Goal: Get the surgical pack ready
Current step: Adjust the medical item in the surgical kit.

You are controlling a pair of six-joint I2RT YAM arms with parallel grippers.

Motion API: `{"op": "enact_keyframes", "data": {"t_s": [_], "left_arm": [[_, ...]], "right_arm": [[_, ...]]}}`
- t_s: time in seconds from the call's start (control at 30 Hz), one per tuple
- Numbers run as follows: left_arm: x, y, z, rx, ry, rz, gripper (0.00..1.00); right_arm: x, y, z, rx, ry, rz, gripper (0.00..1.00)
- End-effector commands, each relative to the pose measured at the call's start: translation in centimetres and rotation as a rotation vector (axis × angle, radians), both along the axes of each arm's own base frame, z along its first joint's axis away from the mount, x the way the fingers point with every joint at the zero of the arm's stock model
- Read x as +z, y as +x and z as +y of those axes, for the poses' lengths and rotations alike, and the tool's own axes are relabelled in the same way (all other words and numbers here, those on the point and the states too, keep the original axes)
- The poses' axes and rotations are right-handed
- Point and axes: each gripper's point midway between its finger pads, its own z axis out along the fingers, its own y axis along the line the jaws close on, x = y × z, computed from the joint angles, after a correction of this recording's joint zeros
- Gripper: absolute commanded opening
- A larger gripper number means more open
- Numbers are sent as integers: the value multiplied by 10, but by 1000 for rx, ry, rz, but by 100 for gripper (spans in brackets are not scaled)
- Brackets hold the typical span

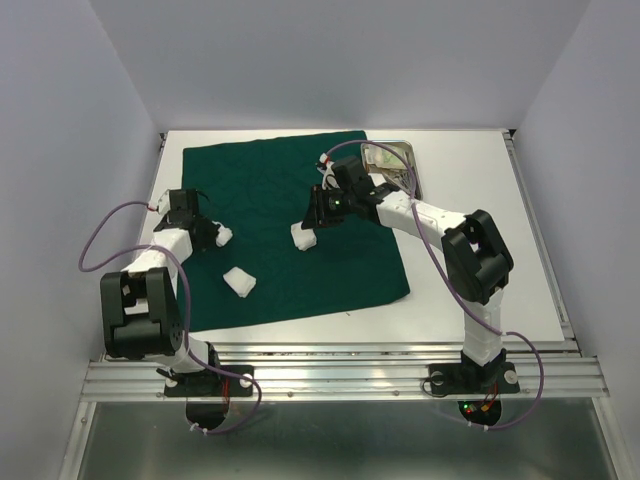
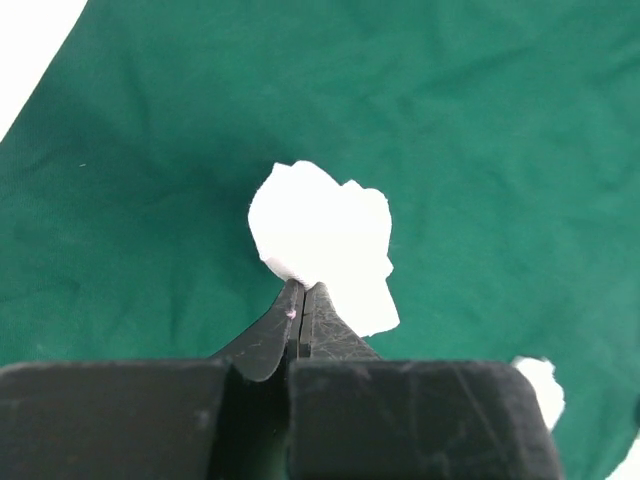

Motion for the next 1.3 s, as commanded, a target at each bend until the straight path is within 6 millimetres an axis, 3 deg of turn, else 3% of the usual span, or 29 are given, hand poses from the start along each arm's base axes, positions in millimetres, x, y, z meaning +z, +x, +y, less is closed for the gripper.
{"op": "enact_keyframes", "data": {"t_s": [0.0, 0.37, 0.43, 0.57, 0.77, 0.93, 1.07, 1.13, 1.2, 1.27], "left_arm": [[32, 7, -8, -66, 6, -104, 0], [58, 14, -51, -288, -22, -177, 0], [53, 13, -57, -308, -16, -159, 0], [41, 5, -100, -440, -35, -133, 0], [20, -15, -146, -631, -94, -82, 0], [-11, -28, -160, -712, -115, 16, 0], [-18, -28, -165, -728, -118, 42, 0], [-23, -25, -166, -736, -113, 62, 5], [-28, -29, -166, -738, -101, 98, 17], [-30, -29, -164, -728, -88, 123, 36]], "right_arm": [[40, 6, 1, -3, 49, -86, 36], [40, 5, 1, -1, 50, -85, 36], [41, 5, 0, -2, 49, -86, 36], [39, 5, -1, -1, 39, -83, 36], [37, 6, -1, -8, 35, -75, 36], [31, 4, 1, -4, 36, -53, 36], [29, 4, 0, -16, 33, -44, 36], [26, 4, 0, -26, 31, -34, 36], [18, 0, 0, -18, 33, -4, 36], [12, -1, 3, -20, 45, 21, 38]]}}
